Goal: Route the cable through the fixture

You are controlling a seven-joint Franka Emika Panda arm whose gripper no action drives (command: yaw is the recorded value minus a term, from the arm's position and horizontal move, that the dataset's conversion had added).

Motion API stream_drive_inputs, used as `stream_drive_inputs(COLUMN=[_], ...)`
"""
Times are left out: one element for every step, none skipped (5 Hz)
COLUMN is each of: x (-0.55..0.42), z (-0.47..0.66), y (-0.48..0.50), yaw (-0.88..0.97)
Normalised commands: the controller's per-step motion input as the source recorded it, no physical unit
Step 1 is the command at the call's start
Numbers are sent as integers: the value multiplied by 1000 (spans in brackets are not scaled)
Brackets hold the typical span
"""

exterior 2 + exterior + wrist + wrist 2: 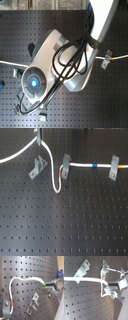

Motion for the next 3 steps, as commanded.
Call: stream_drive_inputs(x=[-56, -411, -451], z=[95, 374, 280], y=[17, -8, -93], yaw=[0, 0, 0])
